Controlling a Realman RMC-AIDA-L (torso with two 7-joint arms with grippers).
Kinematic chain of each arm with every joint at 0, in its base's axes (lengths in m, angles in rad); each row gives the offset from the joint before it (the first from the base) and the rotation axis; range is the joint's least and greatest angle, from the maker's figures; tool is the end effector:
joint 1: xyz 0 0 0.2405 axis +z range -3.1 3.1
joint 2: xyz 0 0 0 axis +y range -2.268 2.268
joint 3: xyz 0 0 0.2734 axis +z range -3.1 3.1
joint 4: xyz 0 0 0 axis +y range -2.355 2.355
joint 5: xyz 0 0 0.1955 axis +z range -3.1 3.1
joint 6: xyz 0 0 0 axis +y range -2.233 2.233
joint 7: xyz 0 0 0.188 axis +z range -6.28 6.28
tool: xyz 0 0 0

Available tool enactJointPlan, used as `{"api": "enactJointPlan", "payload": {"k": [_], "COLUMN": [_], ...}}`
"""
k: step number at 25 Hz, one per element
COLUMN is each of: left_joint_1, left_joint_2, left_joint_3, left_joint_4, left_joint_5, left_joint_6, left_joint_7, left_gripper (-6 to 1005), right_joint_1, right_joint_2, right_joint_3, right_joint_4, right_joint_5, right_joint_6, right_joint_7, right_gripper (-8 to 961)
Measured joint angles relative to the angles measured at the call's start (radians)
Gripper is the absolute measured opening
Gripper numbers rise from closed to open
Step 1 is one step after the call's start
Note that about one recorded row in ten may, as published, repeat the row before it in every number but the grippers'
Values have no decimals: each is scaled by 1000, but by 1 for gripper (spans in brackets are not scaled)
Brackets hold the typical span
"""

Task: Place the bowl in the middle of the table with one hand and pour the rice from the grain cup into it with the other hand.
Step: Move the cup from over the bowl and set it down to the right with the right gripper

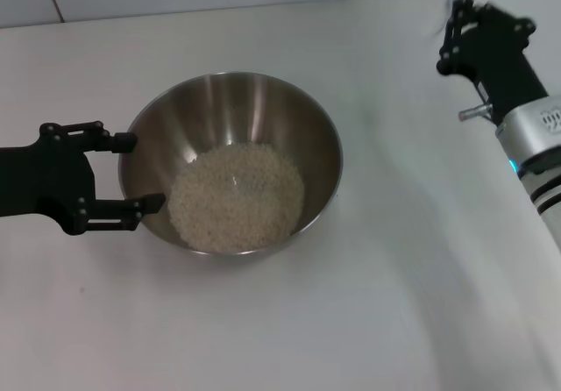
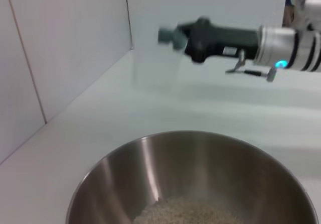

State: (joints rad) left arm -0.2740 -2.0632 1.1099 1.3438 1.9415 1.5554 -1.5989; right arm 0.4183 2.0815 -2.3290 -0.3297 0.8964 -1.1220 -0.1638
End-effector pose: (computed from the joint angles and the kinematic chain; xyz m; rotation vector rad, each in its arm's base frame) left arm -0.2265 0.3102 -0.0098 -2.8091 -0.2185 -0.3080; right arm 0.2913 0.3799 -0.0346 -1.6400 0.3449 0.6092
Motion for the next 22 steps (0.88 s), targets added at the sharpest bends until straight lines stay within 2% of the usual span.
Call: {"api": "enactJointPlan", "payload": {"k": [4, 5, 14, 18, 22], "left_joint_1": [-11, -13, -21, -21, -22], "left_joint_2": [0, 0, 0, 0, 0], "left_joint_3": [2, 2, 6, 7, 7], "left_joint_4": [-9, -10, -12, -15, -23], "left_joint_5": [1, 3, 6, 7, 7], "left_joint_6": [-1, -1, 0, 2, 3], "left_joint_7": [0, 1, 1, 1, 1], "left_gripper": [815, 815, 814, 814, 814], "right_joint_1": [44, 68, 147, 156, 131], "right_joint_2": [-2, -4, -2, 2, 5], "right_joint_3": [-30, -35, -37, -37, -38], "right_joint_4": [56, 68, 93, 89, 63], "right_joint_5": [-27, -63, -116, -117, -121], "right_joint_6": [90, 152, 338, 376, 374], "right_joint_7": [87, 125, 167, 168, 164], "right_gripper": [127, 129, 143, 149, 155]}}
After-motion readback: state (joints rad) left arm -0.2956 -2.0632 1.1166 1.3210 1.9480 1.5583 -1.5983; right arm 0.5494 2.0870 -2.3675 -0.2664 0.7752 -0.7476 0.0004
